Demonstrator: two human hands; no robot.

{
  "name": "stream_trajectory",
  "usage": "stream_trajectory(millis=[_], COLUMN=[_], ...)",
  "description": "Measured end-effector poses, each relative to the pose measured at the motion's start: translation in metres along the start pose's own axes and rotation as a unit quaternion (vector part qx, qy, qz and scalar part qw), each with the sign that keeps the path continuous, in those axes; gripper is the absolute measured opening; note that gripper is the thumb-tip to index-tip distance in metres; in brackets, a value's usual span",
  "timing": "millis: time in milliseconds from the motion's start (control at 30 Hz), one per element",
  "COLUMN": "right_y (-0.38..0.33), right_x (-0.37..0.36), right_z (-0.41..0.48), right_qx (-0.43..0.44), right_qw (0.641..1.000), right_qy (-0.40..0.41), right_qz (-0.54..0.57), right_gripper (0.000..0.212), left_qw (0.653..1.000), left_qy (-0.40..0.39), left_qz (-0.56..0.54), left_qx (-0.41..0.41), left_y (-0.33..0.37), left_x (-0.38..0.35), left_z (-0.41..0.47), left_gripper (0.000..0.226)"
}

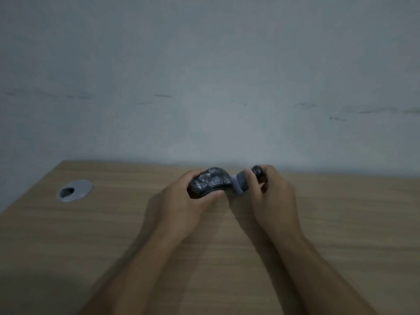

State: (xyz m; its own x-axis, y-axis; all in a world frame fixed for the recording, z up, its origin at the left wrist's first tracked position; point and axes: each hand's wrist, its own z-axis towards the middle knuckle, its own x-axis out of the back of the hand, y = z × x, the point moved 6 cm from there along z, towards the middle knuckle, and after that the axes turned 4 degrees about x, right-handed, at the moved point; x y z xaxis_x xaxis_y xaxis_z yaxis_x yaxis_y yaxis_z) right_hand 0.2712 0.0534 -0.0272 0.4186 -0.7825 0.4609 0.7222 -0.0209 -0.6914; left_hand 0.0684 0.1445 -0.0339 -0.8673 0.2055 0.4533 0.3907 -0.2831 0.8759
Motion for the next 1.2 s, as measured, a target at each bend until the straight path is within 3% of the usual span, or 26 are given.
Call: stream_trajectory(millis=[167, 300, 467, 600, 700, 867, 1067, 1200], right_y=[-0.008, -0.026, -0.009, -0.019, -0.023, -0.002, -0.019, -0.015], right_x=[0.01, 0.005, 0.002, 0.014, 0.007, -0.002, 0.016, 0.003], right_z=[0.004, -0.001, 0.0, -0.001, -0.003, 0.005, -0.004, -0.007], right_qx=[-0.005, 0.045, 0.009, 0.03, 0.06, 0.021, 0.037, 0.056], right_qw=[0.998, 0.997, 0.999, 0.996, 0.996, 1.0, 0.995, 0.996], right_qy=[0.054, 0.043, 0.041, 0.069, 0.055, 0.012, 0.065, -0.001], right_qz=[0.034, 0.045, 0.012, 0.055, 0.048, 0.012, 0.063, 0.063], right_gripper=[0.013, 0.008, 0.01, 0.011, 0.006, 0.01, 0.011, 0.009], left_qw=[1.0, 1.0, 0.999, 0.999, 0.999, 0.998, 0.997, 0.997], left_qy=[-0.006, 0.001, 0.006, 0.003, -0.007, -0.025, -0.032, -0.043], left_qz=[-0.015, -0.015, -0.029, -0.025, 0.002, 0.023, 0.024, 0.031], left_qx=[-0.014, -0.018, -0.035, -0.038, -0.049, -0.06, -0.06, -0.06], left_y=[0.002, -0.002, -0.002, -0.004, -0.005, 0.003, 0.003, 0.003], left_x=[0.0, -0.001, -0.002, -0.002, -0.004, -0.002, -0.002, -0.001], left_z=[0.003, 0.006, 0.009, 0.01, 0.011, 0.012, 0.009, 0.006], left_gripper=[0.045, 0.048, 0.051, 0.051, 0.049, 0.059, 0.062, 0.058])
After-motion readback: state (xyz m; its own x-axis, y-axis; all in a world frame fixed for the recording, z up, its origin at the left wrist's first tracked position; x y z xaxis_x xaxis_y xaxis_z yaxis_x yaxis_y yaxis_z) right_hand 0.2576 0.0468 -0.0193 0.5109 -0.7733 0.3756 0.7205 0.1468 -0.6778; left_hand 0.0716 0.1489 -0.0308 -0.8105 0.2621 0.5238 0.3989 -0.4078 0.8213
